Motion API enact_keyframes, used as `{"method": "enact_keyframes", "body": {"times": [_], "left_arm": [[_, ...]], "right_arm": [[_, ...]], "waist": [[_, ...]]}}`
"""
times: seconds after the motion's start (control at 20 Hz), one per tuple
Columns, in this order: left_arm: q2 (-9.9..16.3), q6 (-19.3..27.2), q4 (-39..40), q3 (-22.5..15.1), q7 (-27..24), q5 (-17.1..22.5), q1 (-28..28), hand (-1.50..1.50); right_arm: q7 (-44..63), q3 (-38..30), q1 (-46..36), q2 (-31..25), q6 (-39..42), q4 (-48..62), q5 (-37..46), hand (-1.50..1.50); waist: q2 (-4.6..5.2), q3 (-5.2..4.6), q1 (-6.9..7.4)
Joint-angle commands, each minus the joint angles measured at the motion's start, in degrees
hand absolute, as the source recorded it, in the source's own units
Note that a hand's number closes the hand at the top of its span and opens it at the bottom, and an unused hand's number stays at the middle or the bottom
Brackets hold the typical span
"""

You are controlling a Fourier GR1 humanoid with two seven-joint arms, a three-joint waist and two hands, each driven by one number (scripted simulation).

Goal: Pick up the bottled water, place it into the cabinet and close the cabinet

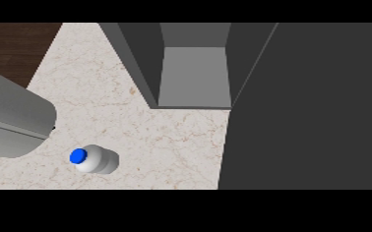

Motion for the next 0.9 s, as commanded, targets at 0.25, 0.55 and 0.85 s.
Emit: {"method": "enact_keyframes", "body": {"times": [0.25,0.55,0.85], "left_arm": [[-3.0,-1.4,0.8,1.6,4.5,0.4,-1.5,-1.50],[-3.9,4.7,-5.1,3.7,7.8,2.6,-1.3,-1.50],[-6.6,0.7,2.9,2.7,8.6,-2.7,-8.2,-1.50]], "right_arm": [[9.9,1.4,-3.0,-0.6,-3.6,-10.6,1.5,-1.50],[7.1,4.5,0.3,-0.9,-3.9,-9.9,3.2,-1.50],[13.9,4.9,-7.8,-1.0,-8.1,-9.8,5.8,-1.50]], "waist": [[0.14,-0.02,-0.74],[0.08,0.04,-0.90],[0.20,-0.06,-0.92]]}}
